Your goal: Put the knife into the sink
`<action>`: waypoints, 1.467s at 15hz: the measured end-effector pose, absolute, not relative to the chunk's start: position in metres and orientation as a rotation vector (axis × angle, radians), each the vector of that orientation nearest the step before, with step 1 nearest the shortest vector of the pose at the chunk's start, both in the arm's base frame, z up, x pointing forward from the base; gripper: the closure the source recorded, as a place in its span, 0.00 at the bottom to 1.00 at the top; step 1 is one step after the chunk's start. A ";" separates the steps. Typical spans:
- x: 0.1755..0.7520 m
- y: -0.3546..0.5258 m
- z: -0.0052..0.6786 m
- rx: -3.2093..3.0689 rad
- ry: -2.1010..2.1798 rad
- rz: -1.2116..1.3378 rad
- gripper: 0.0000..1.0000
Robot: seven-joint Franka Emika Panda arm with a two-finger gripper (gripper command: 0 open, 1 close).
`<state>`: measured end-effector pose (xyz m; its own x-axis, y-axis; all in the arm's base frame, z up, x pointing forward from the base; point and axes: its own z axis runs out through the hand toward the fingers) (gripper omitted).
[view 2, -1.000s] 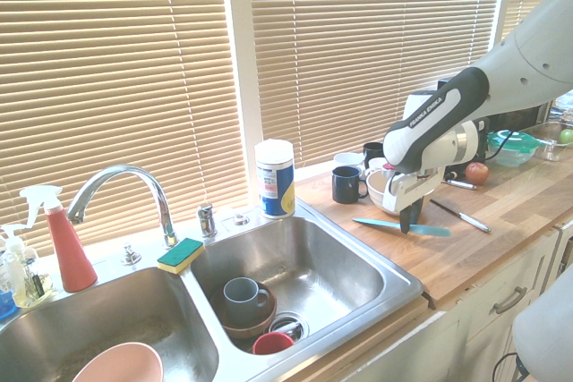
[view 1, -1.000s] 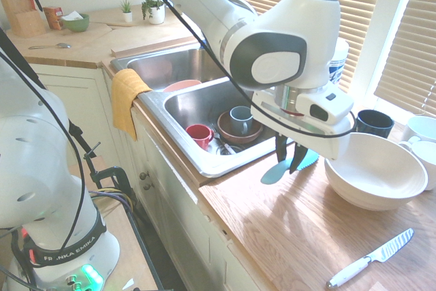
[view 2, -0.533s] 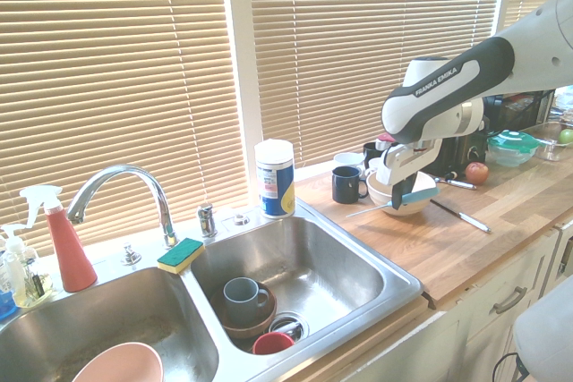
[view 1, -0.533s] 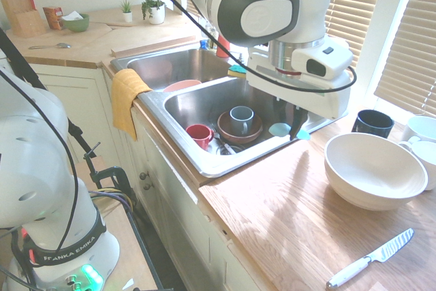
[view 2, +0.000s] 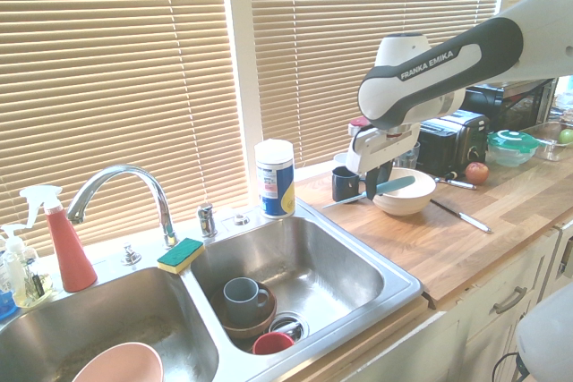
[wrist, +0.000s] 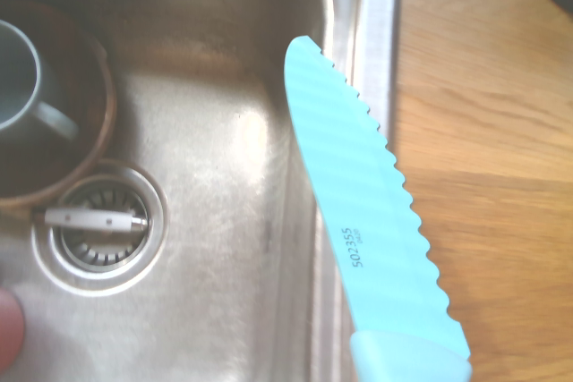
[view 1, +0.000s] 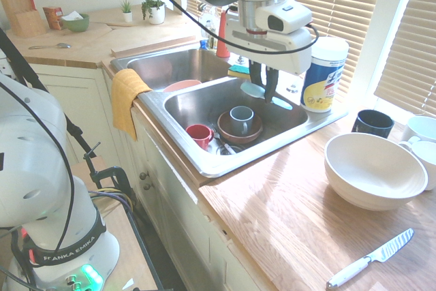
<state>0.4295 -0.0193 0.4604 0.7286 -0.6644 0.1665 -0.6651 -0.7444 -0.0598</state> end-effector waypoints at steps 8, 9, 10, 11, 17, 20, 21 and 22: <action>0.448 0.085 0.355 2.790 -1.393 0.276 1.00; 0.449 0.094 0.339 2.786 -1.411 0.275 1.00; 0.449 0.101 0.324 2.783 -1.420 0.274 1.00; 0.450 0.110 0.310 2.783 -1.420 0.272 1.00; 0.476 0.134 0.246 2.765 -1.436 0.233 1.00; 0.495 0.133 0.227 2.764 -1.441 0.218 1.00; 0.497 0.132 0.219 2.767 -1.435 0.209 1.00; 0.498 0.130 0.210 2.768 -1.429 0.197 1.00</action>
<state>0.4979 0.1303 0.2101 0.5726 -0.8108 0.1212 -0.8134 -0.5804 -0.0398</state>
